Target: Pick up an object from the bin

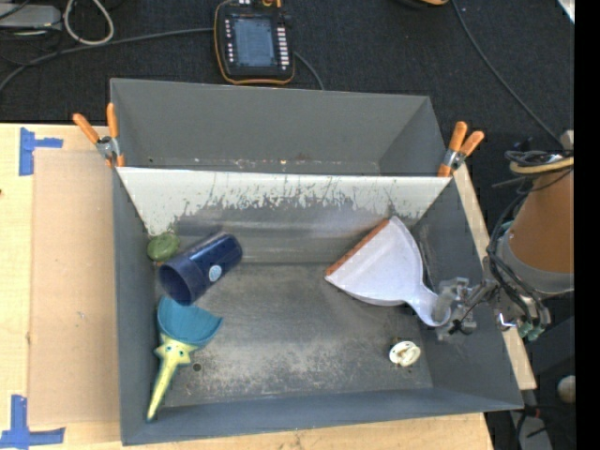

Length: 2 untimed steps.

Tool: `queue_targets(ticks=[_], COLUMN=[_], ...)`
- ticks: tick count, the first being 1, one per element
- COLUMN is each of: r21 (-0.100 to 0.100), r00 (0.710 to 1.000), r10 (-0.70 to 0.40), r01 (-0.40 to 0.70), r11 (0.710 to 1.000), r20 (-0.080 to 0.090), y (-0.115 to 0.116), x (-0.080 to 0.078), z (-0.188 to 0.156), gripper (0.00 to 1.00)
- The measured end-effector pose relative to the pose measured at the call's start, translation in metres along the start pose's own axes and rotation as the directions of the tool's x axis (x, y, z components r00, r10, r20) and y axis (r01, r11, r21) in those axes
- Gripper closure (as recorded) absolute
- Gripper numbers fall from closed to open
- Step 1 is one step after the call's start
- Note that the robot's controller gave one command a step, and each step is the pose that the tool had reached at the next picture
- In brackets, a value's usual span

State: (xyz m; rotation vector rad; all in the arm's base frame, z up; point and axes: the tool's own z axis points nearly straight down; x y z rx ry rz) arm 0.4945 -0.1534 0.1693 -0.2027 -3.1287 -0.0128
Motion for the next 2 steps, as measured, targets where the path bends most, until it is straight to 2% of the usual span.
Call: queue_targets(ticks=[1, 2], r21=[-0.004, 0.000], r00=[1.000, 1.000], r10=[-0.009, -0.010], r01=[0.009, 0.010], r11=[1.000, 1.000], r20=[-0.019, -0.014], y=[0.022, 0.023], x=[-0.033, -0.010], z=[-0.016, -0.020], gripper=[1.00, 1.00])
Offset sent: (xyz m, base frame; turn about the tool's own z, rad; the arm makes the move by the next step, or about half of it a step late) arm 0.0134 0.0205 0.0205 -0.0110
